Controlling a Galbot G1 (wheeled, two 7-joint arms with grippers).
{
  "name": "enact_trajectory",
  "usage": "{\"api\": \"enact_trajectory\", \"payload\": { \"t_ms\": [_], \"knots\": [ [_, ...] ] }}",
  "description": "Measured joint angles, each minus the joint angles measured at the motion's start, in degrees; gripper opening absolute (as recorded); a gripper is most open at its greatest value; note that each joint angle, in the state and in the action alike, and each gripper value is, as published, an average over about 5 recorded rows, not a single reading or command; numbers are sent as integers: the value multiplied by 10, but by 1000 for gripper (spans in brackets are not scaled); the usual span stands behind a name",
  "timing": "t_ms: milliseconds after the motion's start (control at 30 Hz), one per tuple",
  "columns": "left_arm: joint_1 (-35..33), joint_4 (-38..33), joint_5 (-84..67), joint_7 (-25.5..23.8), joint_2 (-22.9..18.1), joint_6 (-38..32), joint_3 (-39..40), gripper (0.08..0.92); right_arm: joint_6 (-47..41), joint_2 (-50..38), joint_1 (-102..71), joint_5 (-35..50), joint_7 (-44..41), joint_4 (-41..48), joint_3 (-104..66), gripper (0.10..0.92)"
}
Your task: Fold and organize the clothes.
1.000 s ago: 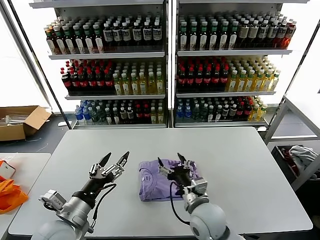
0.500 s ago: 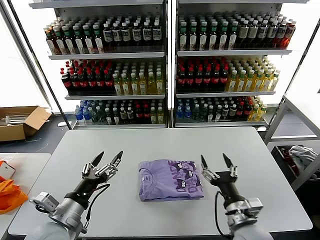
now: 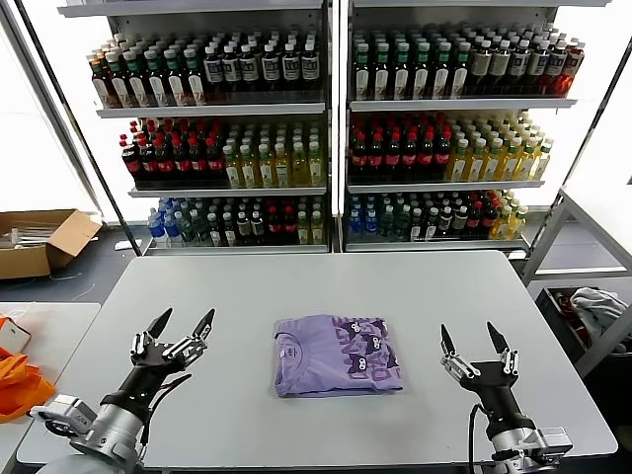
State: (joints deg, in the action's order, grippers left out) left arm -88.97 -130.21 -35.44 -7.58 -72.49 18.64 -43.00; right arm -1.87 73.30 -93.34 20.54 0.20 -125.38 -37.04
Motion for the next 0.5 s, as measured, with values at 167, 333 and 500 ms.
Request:
{"api": "enact_trajectory", "payload": {
  "t_ms": [167, 333, 500],
  "knots": [
    [-11, 0, 27, -14, -7, -3, -18, 823, 2, 1, -13, -4, -4, -7, -8, 823],
    [-22, 4, 44, -27, -10, -11, -33, 823, 3, 2, -19, -5, -7, -12, -18, 823],
    [-34, 13, 55, -36, -6, -22, -48, 823, 5, 4, -24, -4, -12, -9, -26, 823]
  ]
}}
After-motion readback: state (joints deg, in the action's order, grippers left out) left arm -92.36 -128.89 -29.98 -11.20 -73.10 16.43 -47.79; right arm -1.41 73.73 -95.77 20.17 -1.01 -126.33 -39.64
